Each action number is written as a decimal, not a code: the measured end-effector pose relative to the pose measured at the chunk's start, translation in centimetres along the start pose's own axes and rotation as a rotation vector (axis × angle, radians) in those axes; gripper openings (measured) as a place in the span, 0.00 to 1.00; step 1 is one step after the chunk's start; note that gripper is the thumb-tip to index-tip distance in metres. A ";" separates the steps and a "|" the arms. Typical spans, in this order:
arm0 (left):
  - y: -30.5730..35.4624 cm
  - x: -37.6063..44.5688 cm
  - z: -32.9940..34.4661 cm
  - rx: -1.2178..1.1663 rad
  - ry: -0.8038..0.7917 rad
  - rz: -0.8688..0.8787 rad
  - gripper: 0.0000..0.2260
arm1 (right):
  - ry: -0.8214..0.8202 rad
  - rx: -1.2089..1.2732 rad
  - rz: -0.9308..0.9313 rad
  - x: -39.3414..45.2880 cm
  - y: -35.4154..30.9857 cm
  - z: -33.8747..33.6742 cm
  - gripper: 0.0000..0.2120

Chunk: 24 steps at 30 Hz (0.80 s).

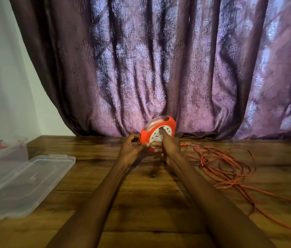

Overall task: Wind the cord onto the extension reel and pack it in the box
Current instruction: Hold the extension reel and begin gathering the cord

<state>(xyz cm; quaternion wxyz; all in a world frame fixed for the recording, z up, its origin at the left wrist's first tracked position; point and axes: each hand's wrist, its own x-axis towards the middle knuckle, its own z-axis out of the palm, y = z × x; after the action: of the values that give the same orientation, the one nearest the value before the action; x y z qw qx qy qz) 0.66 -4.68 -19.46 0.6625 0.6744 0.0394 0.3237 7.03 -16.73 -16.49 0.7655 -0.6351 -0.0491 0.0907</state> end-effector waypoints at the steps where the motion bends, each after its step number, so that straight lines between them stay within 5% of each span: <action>1: -0.1 0.0 -0.1 0.002 0.008 0.001 0.13 | -0.043 0.025 0.058 0.0 -0.2 -0.1 0.19; 6: -0.1 0.4 -0.9 -0.099 0.088 -0.028 0.14 | -0.093 -0.129 -0.121 0.2 0.1 -1.7 0.19; 9: 0.0 1.0 -1.9 -0.208 0.125 -0.069 0.11 | 0.066 -0.705 -0.711 0.9 0.7 -3.5 0.11; 11: 0.2 1.3 -2.6 -0.239 0.122 -0.097 0.11 | 0.086 -1.122 -1.180 1.6 0.9 -4.6 0.16; 13: 0.4 1.3 -3.0 -0.206 0.117 -0.090 0.07 | -0.025 -1.323 -1.398 1.9 0.9 -4.8 0.25; 18: 0.5 1.5 -3.2 0.006 0.073 -0.046 0.08 | -0.076 -1.561 -1.396 1.0 1.0 -3.5 0.35; 24: 0.9 1.2 -2.2 0.020 0.045 0.037 0.08 | 0.084 -1.637 -1.360 1.2 0.9 -3.4 0.30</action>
<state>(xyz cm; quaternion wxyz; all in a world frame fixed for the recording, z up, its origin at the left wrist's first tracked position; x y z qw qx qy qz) 0.17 -2.29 -18.39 0.6484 0.6743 0.0449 0.3505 8.78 -19.56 -18.06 -0.0038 -0.7982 -0.4128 -0.4386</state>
